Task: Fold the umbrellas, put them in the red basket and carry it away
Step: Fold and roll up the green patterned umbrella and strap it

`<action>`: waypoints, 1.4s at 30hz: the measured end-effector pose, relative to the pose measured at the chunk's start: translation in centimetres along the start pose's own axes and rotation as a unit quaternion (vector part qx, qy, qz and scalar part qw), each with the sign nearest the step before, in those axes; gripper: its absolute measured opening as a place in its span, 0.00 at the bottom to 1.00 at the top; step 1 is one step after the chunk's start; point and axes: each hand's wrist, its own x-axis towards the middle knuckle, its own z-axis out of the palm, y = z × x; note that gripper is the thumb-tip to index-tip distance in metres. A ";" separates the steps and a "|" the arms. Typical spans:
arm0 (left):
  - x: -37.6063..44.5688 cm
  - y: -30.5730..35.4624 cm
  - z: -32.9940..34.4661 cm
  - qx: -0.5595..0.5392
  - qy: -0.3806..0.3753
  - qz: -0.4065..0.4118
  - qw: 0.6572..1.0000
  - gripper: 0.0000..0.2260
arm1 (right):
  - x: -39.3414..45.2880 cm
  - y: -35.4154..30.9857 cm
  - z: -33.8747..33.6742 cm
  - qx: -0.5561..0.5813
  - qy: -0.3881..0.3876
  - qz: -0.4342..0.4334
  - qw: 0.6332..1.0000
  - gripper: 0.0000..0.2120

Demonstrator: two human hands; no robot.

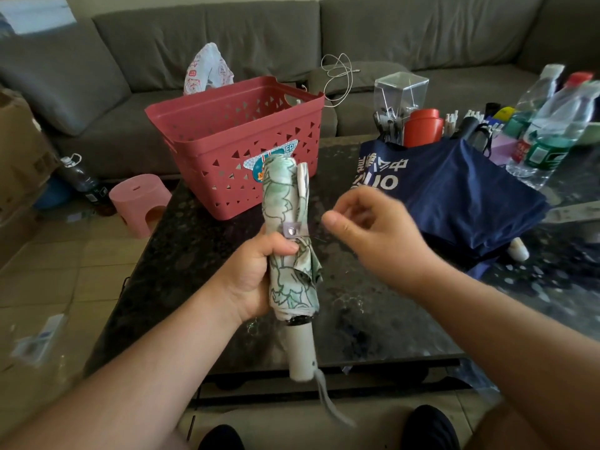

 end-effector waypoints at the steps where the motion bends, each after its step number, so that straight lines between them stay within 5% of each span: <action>1: 0.2 -0.2 0.0 -0.014 0.003 0.014 1.000 0.29 | -0.6 0.1 0.7 0.052 -0.057 0.060 0.995 0.15; 5: 0.5 -0.8 -0.1 0.032 -0.011 0.060 0.998 0.28 | -2.5 0.2 2.8 0.194 -0.214 0.207 0.935 0.25; 14: 0.3 0.2 -0.5 0.148 0.043 0.078 0.985 0.22 | -2.4 1.2 3.7 0.115 -0.168 0.160 0.966 0.27; 17: 0.5 0.3 -0.3 0.176 0.088 0.108 0.975 0.17 | -2.6 0.6 3.5 0.229 -0.245 0.185 0.924 0.26; 20: 0.1 0.7 -0.6 0.195 0.056 0.128 0.971 0.21 | -2.6 -0.1 2.9 0.301 -0.274 0.242 0.881 0.24; 30: -0.4 1.1 -1.7 0.305 0.045 0.161 0.938 0.13 | -2.4 0.6 4.3 0.145 -0.201 0.167 0.954 0.07; 38: -0.2 1.2 -1.6 0.302 0.063 0.143 0.940 0.11 | -2.4 0.4 4.0 0.224 -0.235 0.191 0.926 0.14; 42: 0.0 1.4 -1.1 0.296 0.072 0.148 0.941 0.14 | -2.6 0.0 4.0 0.315 -0.273 0.213 0.884 0.18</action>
